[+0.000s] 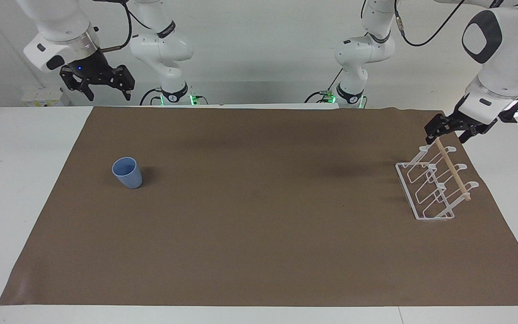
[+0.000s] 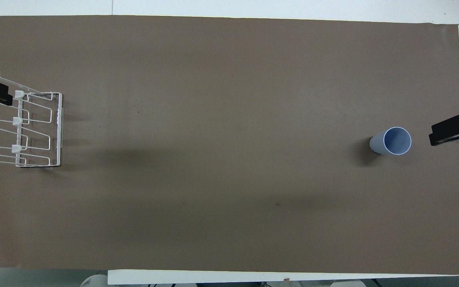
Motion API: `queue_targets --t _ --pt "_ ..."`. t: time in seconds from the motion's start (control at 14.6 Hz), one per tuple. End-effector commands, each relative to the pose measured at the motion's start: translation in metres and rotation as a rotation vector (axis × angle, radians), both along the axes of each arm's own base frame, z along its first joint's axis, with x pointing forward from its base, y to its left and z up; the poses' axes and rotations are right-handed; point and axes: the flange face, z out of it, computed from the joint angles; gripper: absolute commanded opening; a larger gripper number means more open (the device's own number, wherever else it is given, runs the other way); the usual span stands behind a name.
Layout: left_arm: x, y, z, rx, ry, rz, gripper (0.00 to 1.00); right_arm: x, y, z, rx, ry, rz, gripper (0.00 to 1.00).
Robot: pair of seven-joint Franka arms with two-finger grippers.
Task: Hang cup on cup holder
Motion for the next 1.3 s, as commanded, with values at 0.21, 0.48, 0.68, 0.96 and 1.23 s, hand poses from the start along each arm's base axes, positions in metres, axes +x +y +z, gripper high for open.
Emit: queue_targets --t 0.21,0.48,0.68,0.96,1.23 --pt "-0.005 0.002 0.003 0.012 -0.004 0.004 1.00 0.003 0.000 0.001 -0.011 -0.006 -0.013 1.00" --pt "-0.005 0.003 0.003 0.012 -0.004 0.005 1.00 0.008 -0.012 -0.005 -0.011 -0.036 0.012 1.00" --pt "-0.005 0.002 0.003 0.012 -0.004 0.004 1.00 0.012 -0.056 -0.038 0.019 -0.058 0.097 1.00" --pt "-0.005 0.003 0.003 0.012 -0.002 0.006 1.00 0.021 -0.093 -0.122 0.043 -0.076 0.145 1.00" --pt "-0.005 0.002 0.003 0.012 -0.002 0.004 1.00 0.019 -0.120 -0.225 0.096 -0.062 0.174 0.99"
